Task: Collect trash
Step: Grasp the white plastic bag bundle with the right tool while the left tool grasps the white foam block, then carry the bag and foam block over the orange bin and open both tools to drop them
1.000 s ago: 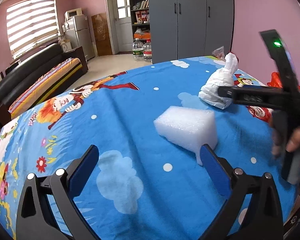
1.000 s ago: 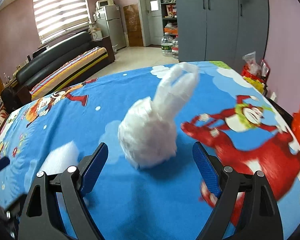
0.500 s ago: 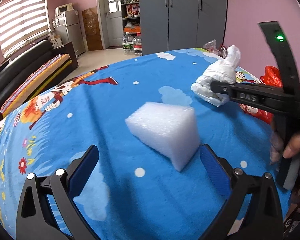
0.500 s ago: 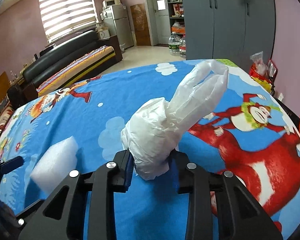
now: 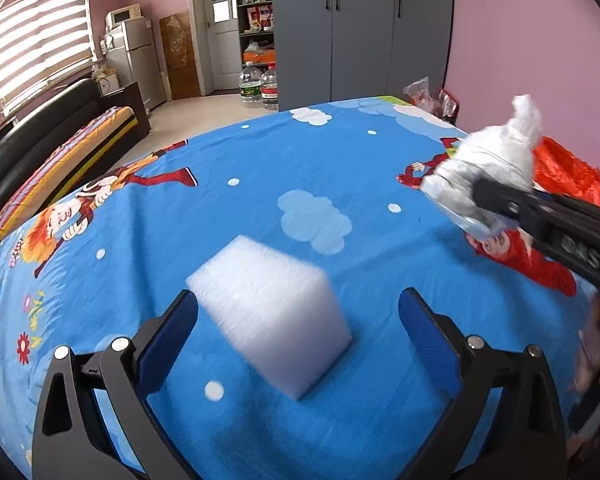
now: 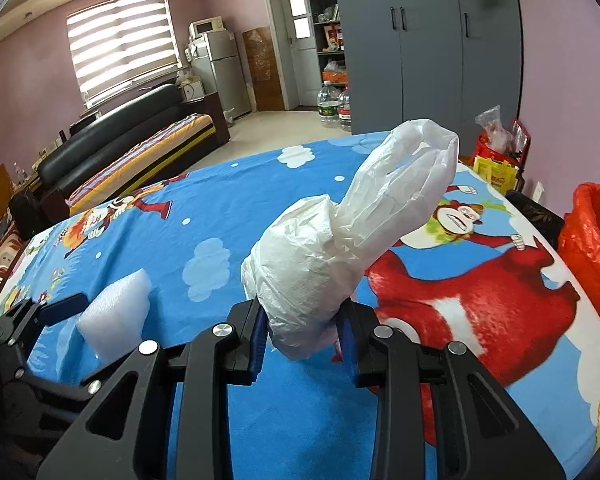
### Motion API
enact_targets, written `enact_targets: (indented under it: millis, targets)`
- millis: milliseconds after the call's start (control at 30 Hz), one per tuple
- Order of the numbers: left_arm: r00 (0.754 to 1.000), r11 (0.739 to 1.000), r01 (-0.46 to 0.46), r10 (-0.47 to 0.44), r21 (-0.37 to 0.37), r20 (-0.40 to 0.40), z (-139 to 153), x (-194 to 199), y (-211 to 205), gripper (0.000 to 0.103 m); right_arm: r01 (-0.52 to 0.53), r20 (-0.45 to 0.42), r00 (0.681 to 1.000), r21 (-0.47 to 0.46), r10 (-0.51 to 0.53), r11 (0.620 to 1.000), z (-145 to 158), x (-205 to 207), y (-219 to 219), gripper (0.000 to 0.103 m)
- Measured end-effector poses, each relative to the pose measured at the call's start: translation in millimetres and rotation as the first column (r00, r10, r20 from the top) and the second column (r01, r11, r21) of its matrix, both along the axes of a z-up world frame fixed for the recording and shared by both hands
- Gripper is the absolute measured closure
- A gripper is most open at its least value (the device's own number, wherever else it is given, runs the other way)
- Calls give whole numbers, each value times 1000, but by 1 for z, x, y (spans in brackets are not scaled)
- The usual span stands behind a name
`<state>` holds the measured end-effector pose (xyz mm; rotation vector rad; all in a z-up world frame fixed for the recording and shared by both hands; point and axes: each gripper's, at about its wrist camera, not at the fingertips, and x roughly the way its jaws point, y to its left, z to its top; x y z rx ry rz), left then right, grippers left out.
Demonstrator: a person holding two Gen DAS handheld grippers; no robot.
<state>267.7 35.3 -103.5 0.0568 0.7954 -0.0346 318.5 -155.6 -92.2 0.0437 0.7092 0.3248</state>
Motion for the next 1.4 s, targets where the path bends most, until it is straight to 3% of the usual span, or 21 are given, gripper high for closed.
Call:
enact_targets:
  millis: [133,267,367,500,733,1133,1400]
  targets:
    - [1000,999,-15,15,38,15,-3,3,-6,9,-1,3,1000,2,1,1000,1,-7,-6,72]
    - [998,994,-27,20,110,64,-3,-6,-7,41,-1,-3,1000,10,1,1000,0,-18,-10,72]
    - [998,998,2,-5,55,62,1,-11,-1,42,-8,-4,1000,14,8,1000,0,-27,-11,72]
    - [996,995,12,-21,100,90,4,-24,-5,42,-21,-1,1000,12,21,1000,3,-42,-12,72]
    - [993,993,43,-55,106,106,16,-54,-21,42,-20,11,1000,14,20,1000,7,-75,-20,72]
    - [972,982,154,-170,107,162,54,-93,-79,42,81,107,991,32,-84,996,38,-124,-75,72]
    - [939,959,255,-276,122,207,79,-105,-129,42,178,155,971,40,-182,983,51,-146,-120,72]
